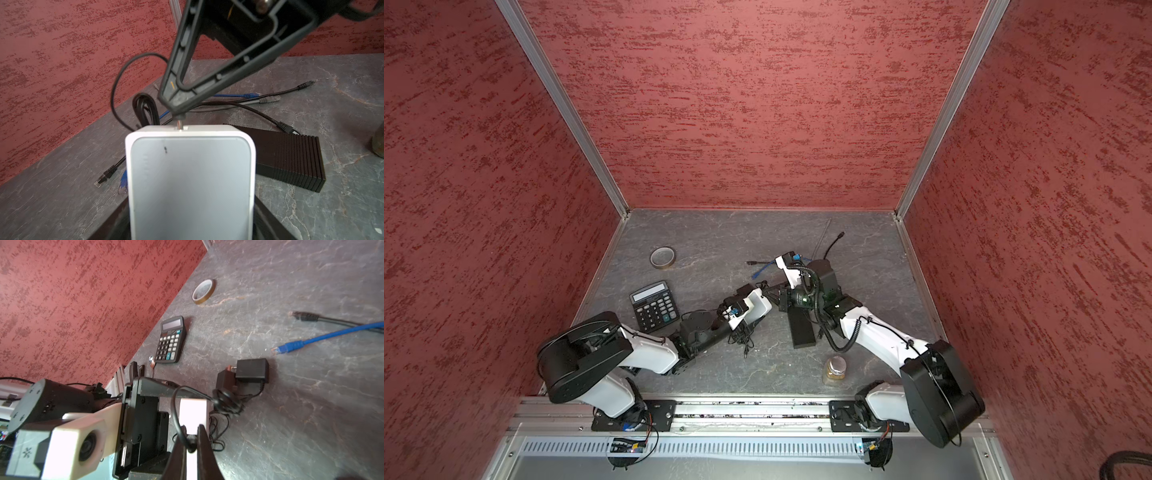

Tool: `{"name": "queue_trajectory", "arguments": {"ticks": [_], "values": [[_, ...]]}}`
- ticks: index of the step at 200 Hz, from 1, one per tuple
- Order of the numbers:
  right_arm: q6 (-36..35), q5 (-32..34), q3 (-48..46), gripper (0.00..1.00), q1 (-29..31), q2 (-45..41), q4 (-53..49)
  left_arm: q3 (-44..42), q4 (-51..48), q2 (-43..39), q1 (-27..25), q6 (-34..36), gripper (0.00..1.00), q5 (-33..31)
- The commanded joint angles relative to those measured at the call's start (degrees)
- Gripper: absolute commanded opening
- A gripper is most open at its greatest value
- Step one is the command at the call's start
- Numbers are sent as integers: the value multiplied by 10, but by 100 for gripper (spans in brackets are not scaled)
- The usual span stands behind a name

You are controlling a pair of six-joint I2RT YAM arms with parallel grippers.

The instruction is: Insert the plug into the switch port

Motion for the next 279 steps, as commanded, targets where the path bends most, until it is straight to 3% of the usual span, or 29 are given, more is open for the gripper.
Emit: {"name": "queue_trajectory", "arguments": {"ticks": [1, 104, 187, 279], "values": [[-11, 26, 13, 7, 6, 11, -28, 14, 45, -19, -5, 9, 49, 17], [-13, 50, 7, 7, 34, 4, -48, 33, 74, -75, -5, -6, 47, 9], [-4, 58, 9, 7, 60, -3, -67, 47, 86, -138, -9, 3, 47, 70], [8, 68, 7, 6, 79, -10, -78, 92, 152, -119, -12, 27, 47, 99]]}}
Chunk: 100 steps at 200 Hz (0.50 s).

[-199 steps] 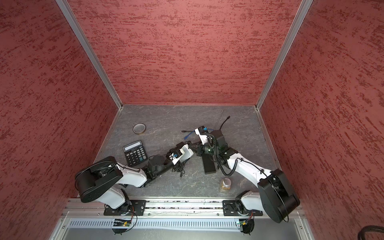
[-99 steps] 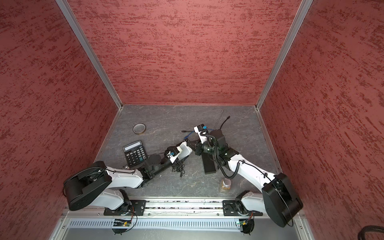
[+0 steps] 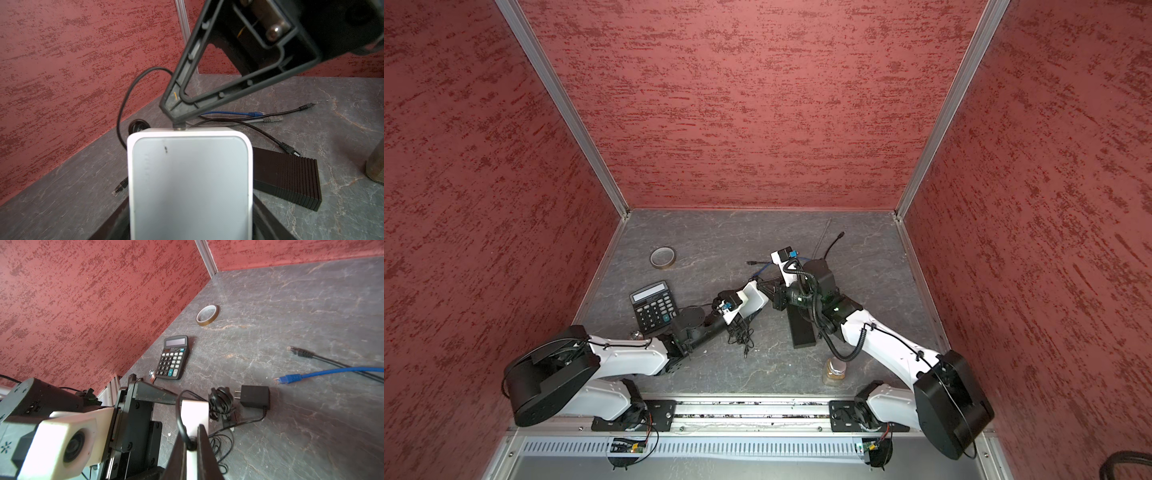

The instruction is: Insert the plug into the switch port

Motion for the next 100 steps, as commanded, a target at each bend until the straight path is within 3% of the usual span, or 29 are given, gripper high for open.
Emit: {"name": "queue_trajectory", "arguments": {"ticks": [1, 23, 100], "values": [[12, -10, -15, 6, 31, 30, -84, 76, 228, -14, -18, 31, 47, 100], [19, -11, -17, 6, 38, 37, -75, 85, 268, 7, -17, 34, 47, 96], [8, 1, -2, 6, 48, 73, -89, 95, 257, 0, -14, 46, 47, 105]]}}
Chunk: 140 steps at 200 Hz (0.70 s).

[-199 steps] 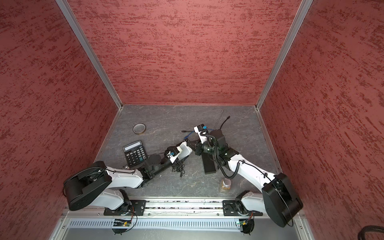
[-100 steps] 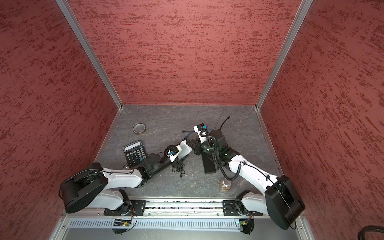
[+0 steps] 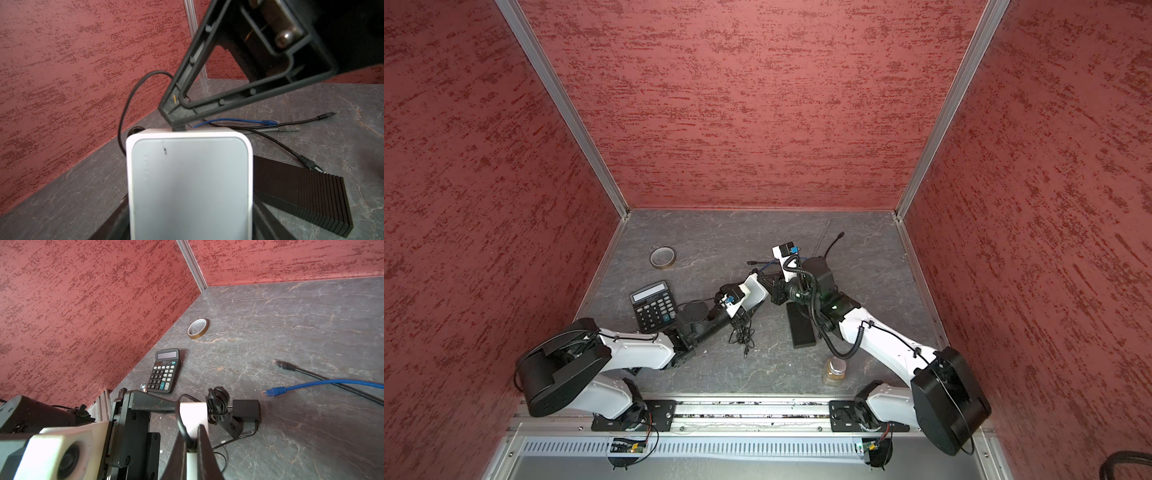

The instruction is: Insert the plug into the switch port

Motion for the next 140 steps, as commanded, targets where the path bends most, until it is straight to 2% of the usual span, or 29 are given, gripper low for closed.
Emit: {"name": "queue_trajectory", "arguments": {"ticks": [1, 31, 72, 96, 140], "values": [[0, -43, -14, 6, 43, 49, -112, 69, 228, -40, -25, 41, 47, 118], [9, -60, -12, 11, 43, 45, -88, 64, 193, -53, -23, 45, 47, 117], [15, -15, 4, 12, 43, 20, -80, 36, 80, -79, -27, 34, 46, 133], [17, 4, 9, 12, 43, 9, -77, 16, 7, -92, -41, 36, 46, 115], [21, 16, 27, 20, 43, 10, -74, -27, -15, -98, -57, 28, 46, 73]]}}
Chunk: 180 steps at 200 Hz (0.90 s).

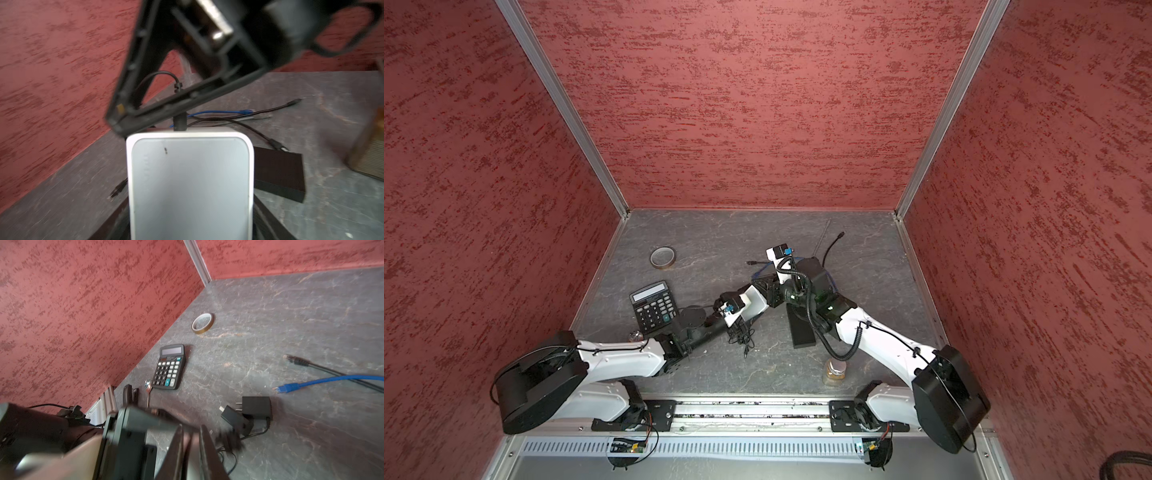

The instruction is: Insert the plug into the switch port

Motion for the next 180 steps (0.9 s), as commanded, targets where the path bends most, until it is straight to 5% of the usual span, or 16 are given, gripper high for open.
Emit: {"name": "queue_trajectory", "arguments": {"ticks": [1, 132, 180], "values": [[9, 2, 10, 20, 12, 12, -49, -1, 74, -22, -18, 14, 46, 36], [-8, 52, 11, 88, 3, -66, -53, -27, 32, -6, -22, -17, 43, -73], [-17, 134, 7, 99, -1, -88, -74, 20, -105, -16, -25, -49, 43, -133]]}}
